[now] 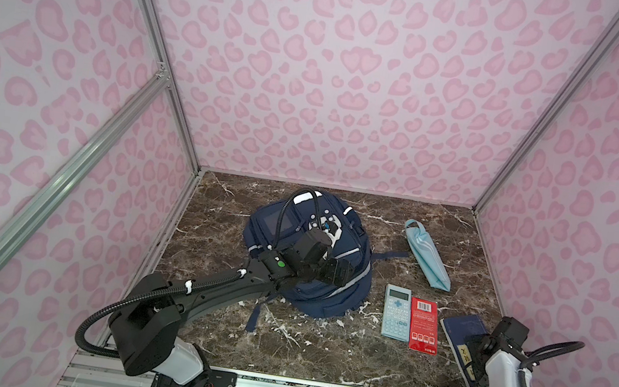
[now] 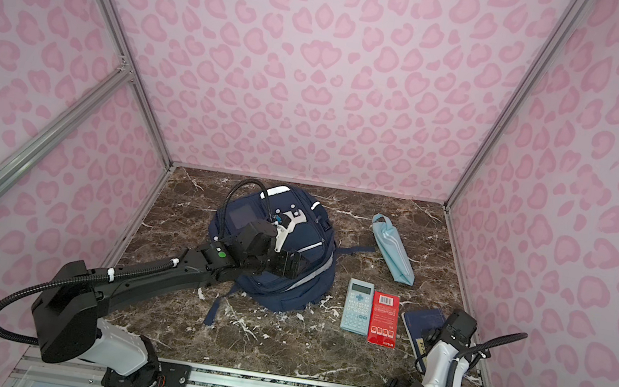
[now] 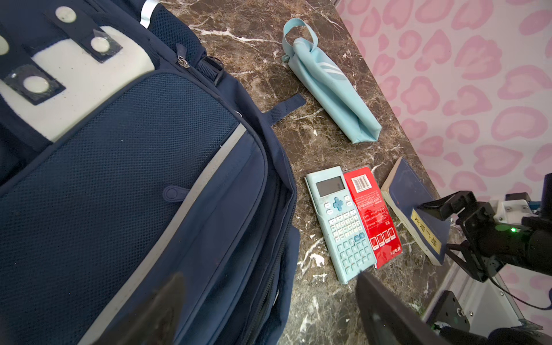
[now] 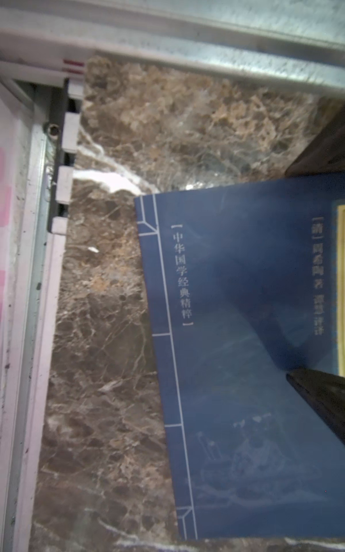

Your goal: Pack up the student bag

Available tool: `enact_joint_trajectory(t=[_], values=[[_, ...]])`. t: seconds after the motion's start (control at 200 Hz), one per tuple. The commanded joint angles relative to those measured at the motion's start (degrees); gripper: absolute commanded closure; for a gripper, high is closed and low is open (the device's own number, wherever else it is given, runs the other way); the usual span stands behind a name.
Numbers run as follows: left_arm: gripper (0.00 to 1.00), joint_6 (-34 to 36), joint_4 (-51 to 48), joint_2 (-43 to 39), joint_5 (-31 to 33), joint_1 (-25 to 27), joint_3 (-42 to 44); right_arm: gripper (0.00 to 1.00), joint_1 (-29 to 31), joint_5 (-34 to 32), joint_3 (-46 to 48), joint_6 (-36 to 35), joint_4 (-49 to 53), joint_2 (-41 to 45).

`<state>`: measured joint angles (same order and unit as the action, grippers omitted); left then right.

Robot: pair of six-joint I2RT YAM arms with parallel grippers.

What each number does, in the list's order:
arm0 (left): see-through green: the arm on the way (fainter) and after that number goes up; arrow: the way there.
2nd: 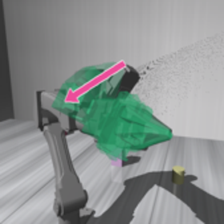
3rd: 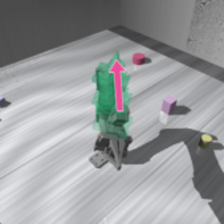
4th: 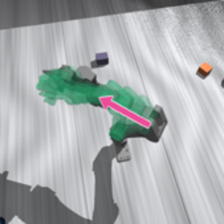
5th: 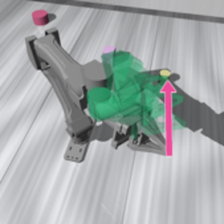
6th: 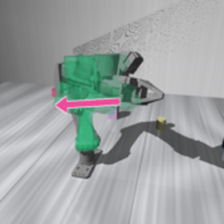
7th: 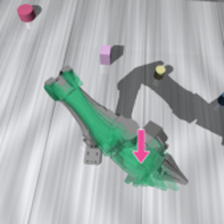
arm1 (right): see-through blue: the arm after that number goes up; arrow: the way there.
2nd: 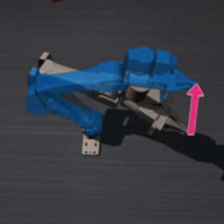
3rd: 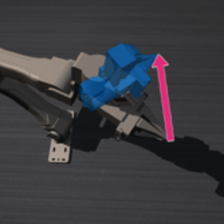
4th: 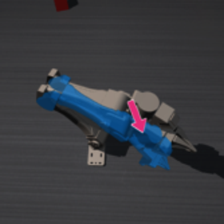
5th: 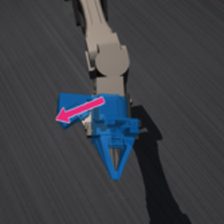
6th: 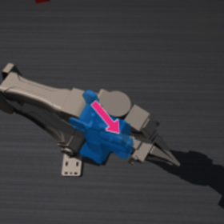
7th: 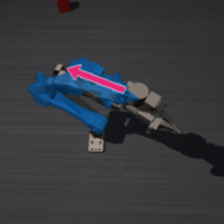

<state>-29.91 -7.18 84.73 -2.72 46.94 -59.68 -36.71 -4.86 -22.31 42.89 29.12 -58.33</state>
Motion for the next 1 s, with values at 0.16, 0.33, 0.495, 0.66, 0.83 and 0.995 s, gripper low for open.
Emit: enact_joint_trajectory(t=[0.16,0.33,0.495,0.66,0.83,0.995], values=[[0.08,-0.8,1.4,-0.6,1.9,0.1,0.1,0.23,6.7,8.0,1.4,2.7,0.6,-2.3],[0.08,-0.8,0.8,-0.2,2.6,-0.1,-0.6,0.22,16.5,7.4,3.3,11.4,3.2,3.7],[0.09,-1.0,1.1,0.6,2.0,0.0,-1.0,0.24,24.9,7.1,3.1,15.4,5.5,8.9],[0.09,-1.6,1.4,1.7,0.9,0.0,-2.0,0.2,28.1,4.4,-1.0,9.7,7.7,8.1],[0.03,-2.5,2.7,2.6,-1.6,0.4,-3.4,0.02,28.1,4.8,-3.9,-2.0,3.2,11.4],[0.0,-3.0,2.7,4.2,-2.6,1.8,-5.9,0.02,26.0,3.5,-5.8,-4.1,-2.1,12.4]])
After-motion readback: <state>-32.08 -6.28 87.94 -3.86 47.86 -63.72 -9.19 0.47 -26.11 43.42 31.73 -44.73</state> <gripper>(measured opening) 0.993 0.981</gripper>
